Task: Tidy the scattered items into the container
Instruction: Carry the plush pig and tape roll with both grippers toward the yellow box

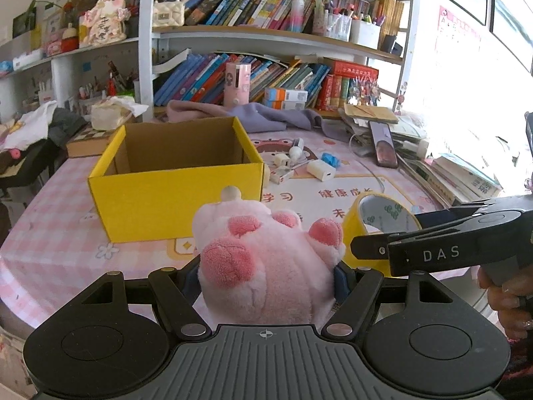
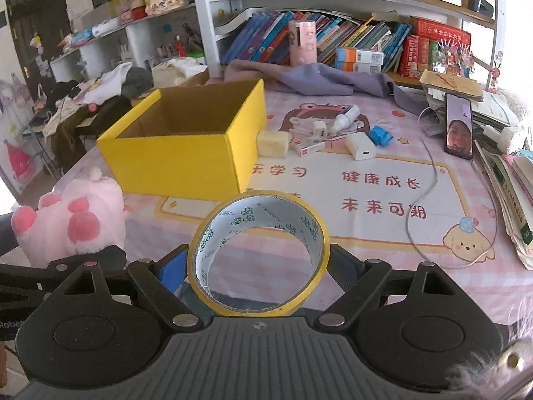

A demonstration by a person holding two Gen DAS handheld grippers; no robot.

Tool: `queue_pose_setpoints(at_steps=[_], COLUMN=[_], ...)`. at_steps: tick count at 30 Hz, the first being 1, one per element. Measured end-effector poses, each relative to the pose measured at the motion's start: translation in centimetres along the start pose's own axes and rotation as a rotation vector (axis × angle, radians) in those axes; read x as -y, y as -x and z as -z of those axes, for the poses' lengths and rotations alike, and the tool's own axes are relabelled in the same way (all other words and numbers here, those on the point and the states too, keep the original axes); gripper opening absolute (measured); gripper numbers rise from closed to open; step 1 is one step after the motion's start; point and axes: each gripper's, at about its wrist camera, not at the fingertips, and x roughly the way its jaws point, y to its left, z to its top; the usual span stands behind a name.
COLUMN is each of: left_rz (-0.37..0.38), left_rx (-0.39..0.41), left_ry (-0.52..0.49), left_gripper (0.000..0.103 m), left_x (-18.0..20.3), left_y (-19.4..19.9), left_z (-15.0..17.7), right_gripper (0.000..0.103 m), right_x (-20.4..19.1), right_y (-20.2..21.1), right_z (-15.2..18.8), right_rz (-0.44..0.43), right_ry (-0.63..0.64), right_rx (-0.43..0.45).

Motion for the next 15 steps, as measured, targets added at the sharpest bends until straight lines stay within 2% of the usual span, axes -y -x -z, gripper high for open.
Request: queue_pose_setpoints(at_steps=[6,15], left_rz=[-0.025,-0.105], left_rx=[0.02,0.043], left_ry=[0.032,0.114], left_gripper=[0.073,0.073], left_x=[-1.4,-4.0], left_y=[1.4,2.8], left_z=[0.8,1.4], right_gripper=[0.086,0.086], right_x=[-2.3,-5.8], right_y=[0.5,-0.5], right_z=[0.4,-0.6], right_rz=[-0.023,-0.114], right_ry=[0.053,0.15], right_rx=[-0.002,-0.001])
